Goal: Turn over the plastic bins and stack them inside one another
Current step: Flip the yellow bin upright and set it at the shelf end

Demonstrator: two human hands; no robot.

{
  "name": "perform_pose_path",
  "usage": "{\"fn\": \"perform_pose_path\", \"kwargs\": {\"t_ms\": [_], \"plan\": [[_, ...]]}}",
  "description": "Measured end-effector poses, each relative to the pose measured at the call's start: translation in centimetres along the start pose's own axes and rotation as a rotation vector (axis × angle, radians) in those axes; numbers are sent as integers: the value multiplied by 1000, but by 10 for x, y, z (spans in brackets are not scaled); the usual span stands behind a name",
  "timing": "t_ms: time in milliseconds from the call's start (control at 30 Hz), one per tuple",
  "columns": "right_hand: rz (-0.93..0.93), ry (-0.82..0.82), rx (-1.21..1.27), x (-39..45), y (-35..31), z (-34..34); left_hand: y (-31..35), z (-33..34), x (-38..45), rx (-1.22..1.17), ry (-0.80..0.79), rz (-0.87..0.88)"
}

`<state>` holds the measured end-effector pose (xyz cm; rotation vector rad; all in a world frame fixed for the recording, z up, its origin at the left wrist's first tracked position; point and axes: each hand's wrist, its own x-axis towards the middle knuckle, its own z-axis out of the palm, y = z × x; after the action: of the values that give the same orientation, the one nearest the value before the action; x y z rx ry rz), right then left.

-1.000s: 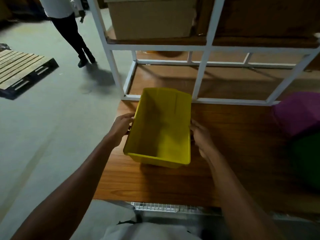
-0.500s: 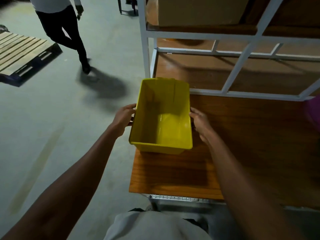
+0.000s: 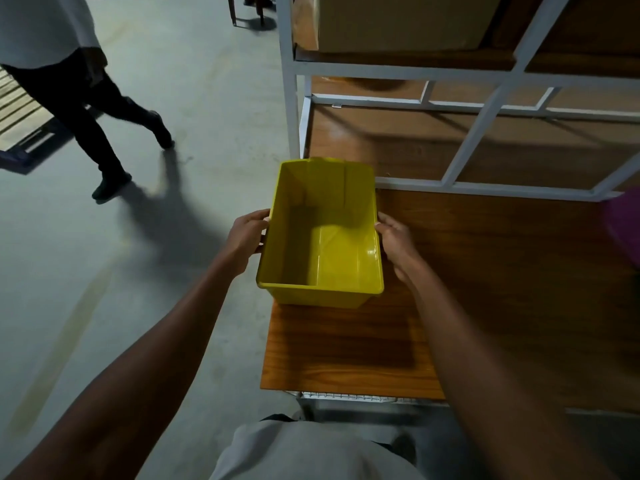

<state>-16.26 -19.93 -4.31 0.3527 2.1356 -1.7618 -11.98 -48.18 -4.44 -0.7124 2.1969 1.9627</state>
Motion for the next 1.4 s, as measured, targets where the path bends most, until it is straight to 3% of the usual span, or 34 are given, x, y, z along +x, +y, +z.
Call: {"fn": "perform_pose_path", "kwargs": {"t_ms": [1400], "plan": [[-55, 4, -22, 1, 17, 5, -10, -9, -13, -18, 21, 16]]}}
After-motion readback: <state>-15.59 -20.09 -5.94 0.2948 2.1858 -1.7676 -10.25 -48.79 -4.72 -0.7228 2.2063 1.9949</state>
